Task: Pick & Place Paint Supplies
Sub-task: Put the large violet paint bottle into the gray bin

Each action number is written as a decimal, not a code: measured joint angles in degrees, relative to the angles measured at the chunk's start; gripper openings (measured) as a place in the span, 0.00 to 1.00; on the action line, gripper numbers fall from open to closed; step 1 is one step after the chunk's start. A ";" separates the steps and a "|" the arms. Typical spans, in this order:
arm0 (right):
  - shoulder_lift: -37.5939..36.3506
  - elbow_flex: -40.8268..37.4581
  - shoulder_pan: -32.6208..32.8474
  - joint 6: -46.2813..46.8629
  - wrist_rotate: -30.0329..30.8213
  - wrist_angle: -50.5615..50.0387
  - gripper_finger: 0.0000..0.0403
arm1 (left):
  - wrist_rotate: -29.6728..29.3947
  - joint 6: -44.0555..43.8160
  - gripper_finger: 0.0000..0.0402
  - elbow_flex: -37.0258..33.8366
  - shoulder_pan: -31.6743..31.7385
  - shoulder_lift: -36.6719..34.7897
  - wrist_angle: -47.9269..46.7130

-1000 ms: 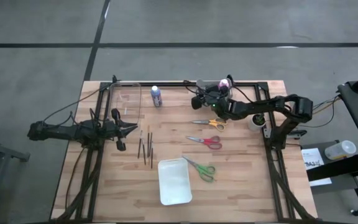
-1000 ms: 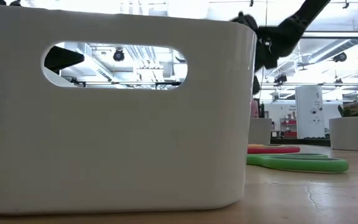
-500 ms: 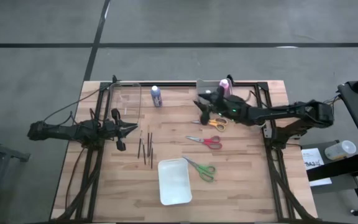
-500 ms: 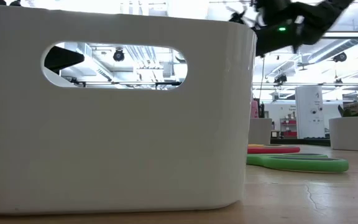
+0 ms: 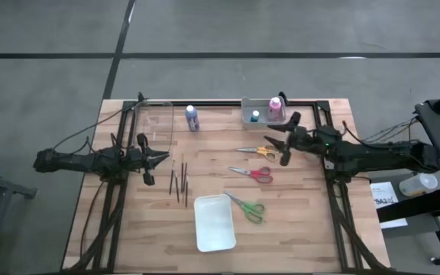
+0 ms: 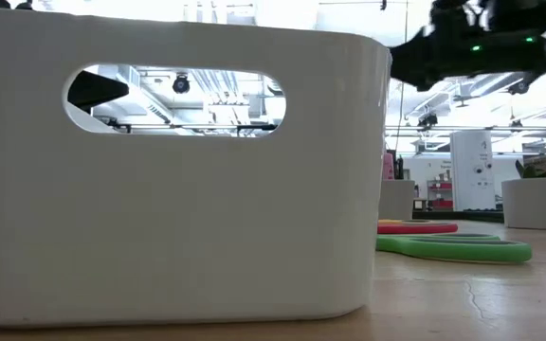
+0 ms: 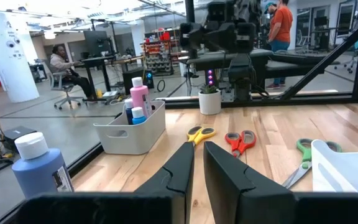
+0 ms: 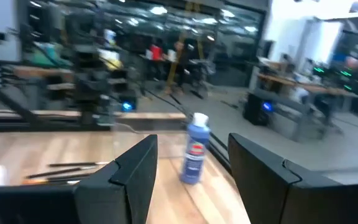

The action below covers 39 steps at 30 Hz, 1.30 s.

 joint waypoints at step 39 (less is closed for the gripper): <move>-6.47 -5.00 0.00 3.69 -5.17 -2.94 0.48 | -0.04 -0.01 0.12 0.00 0.01 0.00 0.00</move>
